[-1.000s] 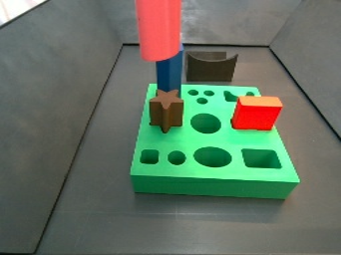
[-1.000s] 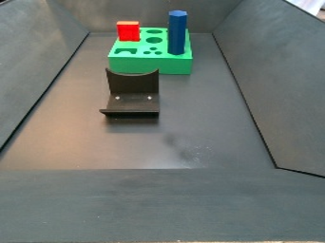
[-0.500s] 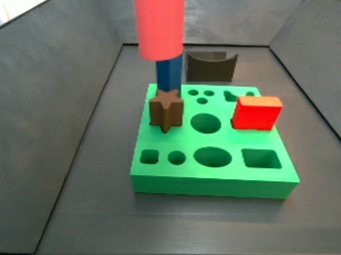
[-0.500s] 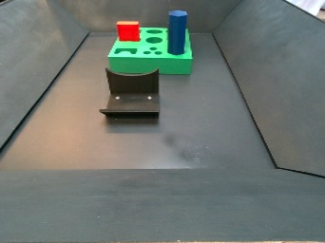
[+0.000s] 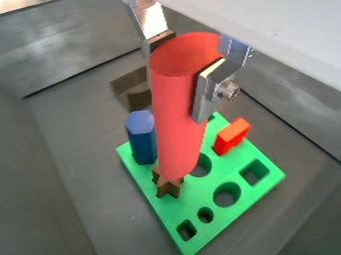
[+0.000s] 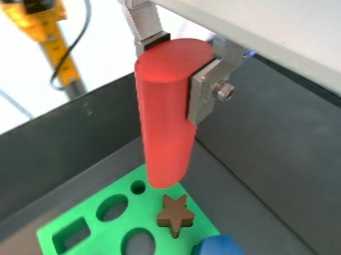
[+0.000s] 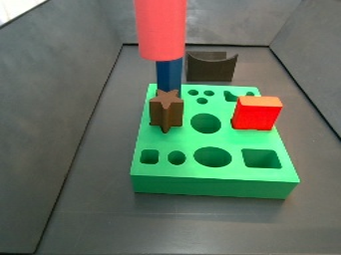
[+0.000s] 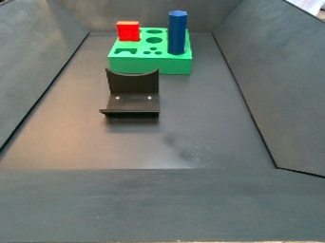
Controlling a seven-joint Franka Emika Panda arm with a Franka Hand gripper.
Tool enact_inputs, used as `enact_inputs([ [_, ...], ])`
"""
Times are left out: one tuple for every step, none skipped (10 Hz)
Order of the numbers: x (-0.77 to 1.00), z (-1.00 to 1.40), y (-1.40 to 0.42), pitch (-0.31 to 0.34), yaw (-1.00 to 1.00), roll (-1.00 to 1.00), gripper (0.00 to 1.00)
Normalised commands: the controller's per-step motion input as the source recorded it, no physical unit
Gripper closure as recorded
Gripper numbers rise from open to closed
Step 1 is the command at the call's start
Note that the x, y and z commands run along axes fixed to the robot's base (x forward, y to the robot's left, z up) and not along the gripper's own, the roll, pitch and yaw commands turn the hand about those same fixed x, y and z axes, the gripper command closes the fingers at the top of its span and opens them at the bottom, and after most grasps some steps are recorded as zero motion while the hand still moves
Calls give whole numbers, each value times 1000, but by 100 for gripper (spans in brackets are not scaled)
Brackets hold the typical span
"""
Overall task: Pick up the oval object. Move up. Move to above the board. Insert the oval object.
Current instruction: Insert the oval object.
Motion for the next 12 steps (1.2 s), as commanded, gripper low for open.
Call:
enact_inputs([
  [34,0,0,27,-77,29,100],
  [166,-166,-226,0,-143,0,100],
  [400,-226,-286,0,0,0,100],
  [349,-217,-263,0,0,0,100],
  [300,-231,-283,0,0,0,100],
  [280,-274,-280,-3,0,0,100],
  [337,-380,-283,0,0,70,100],
  [363,-383,-286,0,0,164,100],
  [377,-354,-246,0,0,94,100],
  [506,-257,-154,0,0,0,100],
  [486,-269,-74,-10,40,0,100],
  [337,-237,-46,-11,180,0,100],
])
